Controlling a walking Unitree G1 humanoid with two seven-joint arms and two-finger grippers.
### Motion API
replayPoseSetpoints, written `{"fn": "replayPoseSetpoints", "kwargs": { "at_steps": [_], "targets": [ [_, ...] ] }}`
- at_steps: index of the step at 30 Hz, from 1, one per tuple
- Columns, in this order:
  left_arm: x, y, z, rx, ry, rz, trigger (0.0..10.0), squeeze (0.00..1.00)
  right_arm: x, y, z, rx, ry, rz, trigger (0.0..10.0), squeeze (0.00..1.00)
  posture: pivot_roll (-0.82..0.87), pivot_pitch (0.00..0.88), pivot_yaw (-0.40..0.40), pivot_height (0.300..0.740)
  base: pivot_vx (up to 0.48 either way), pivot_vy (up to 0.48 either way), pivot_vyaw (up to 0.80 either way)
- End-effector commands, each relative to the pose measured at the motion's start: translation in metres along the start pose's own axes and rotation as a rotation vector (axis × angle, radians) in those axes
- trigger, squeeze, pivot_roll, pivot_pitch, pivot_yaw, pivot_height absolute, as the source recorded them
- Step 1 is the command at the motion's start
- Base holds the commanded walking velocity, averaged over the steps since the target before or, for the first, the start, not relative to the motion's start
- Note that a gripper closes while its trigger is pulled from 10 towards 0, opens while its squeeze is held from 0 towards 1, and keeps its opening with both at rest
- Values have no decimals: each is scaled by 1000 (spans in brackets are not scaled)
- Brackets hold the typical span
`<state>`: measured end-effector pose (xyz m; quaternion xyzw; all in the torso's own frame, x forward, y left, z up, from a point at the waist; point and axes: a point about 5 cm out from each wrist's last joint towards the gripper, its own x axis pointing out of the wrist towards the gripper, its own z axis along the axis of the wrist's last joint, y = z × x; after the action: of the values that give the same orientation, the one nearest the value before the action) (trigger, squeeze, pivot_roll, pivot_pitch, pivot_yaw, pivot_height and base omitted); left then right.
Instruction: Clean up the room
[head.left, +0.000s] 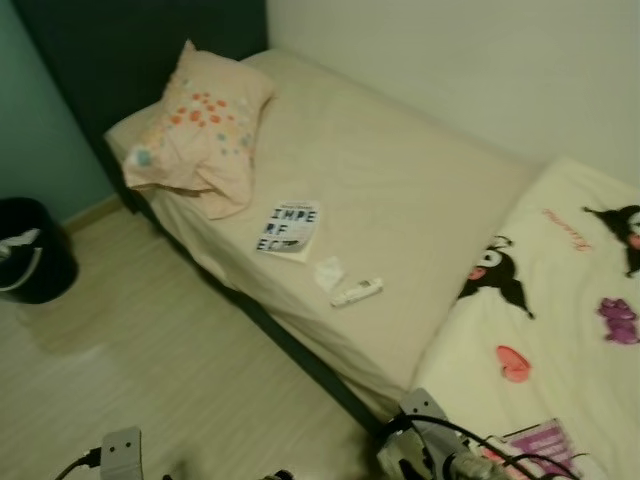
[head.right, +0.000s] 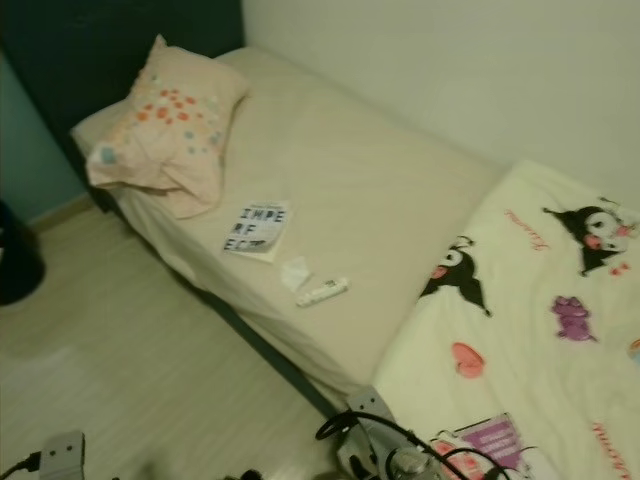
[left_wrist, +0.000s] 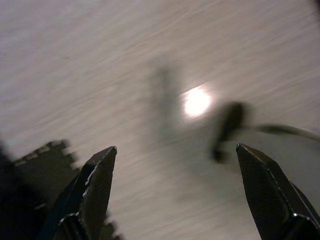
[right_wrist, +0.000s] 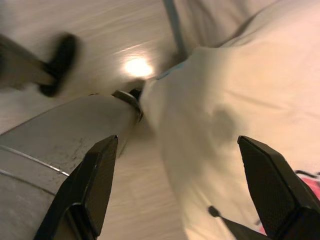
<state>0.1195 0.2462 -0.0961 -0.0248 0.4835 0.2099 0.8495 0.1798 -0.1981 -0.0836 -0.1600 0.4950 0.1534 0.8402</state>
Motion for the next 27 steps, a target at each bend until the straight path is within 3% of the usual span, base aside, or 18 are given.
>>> {"fn": "replayPoseSetpoints", "kwargs": {
  "at_steps": [1,4,11,14,17,27],
  "targets": [
    [0,0,0,3,2,-9,10000,0,1,3,-1,13,7,-2,10000,0,-108,0,-6,740,0,0,756],
    [0,0,-1,10,5,-15,10000,0,1,2,-2,14,14,-22,10000,0,-108,0,-6,740,0,0,252],
    [-1,1,-4,14,9,-5,10000,0,1,3,6,68,-21,2,10000,0,-105,6,-9,740,392,0,0],
    [-1,2,-4,17,9,-4,10000,0,1,-1,11,42,-31,0,10000,0,-105,7,-8,740,451,0,754],
    [-1,2,-4,22,11,-8,10000,0,2,-4,17,73,-40,-29,10000,0,-110,11,-7,740,384,0,256],
    [-1,-3,-6,34,15,-26,10000,0,5,9,20,103,-48,-12,10000,0,-115,19,-5,740,422,0,0]
  ]
}}
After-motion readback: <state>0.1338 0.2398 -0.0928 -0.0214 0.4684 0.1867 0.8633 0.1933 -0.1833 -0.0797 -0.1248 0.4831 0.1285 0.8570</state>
